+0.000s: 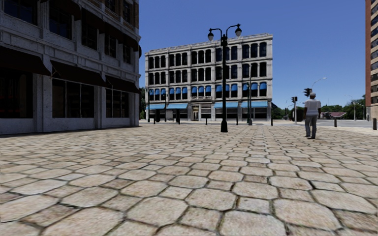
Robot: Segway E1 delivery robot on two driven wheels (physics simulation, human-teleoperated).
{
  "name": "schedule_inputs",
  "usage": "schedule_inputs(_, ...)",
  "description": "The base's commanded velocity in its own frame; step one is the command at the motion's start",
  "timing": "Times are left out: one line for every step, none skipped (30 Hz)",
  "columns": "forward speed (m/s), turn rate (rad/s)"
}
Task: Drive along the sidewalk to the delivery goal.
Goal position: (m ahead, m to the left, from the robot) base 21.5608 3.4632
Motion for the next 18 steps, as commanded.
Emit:
schedule_inputs(2.00,0.00)
schedule_inputs(2.00,0.00)
schedule_inputs(2.00,0.00)
schedule_inputs(2.00,0.00)
schedule_inputs(2.00,0.00)
schedule_inputs(2.00,0.00)
schedule_inputs(2.00,0.00)
schedule_inputs(2.00,0.00)
schedule_inputs(2.00,0.00)
schedule_inputs(2.00,0.00)
schedule_inputs(2.00,0.00)
schedule_inputs(2.00,0.00)
schedule_inputs(2.00,0.00)
schedule_inputs(2.00,0.00)
schedule_inputs(2.00,0.00)
schedule_inputs(2.00,0.00)
schedule_inputs(2.00,0.00)
schedule_inputs(2.00,0.00)
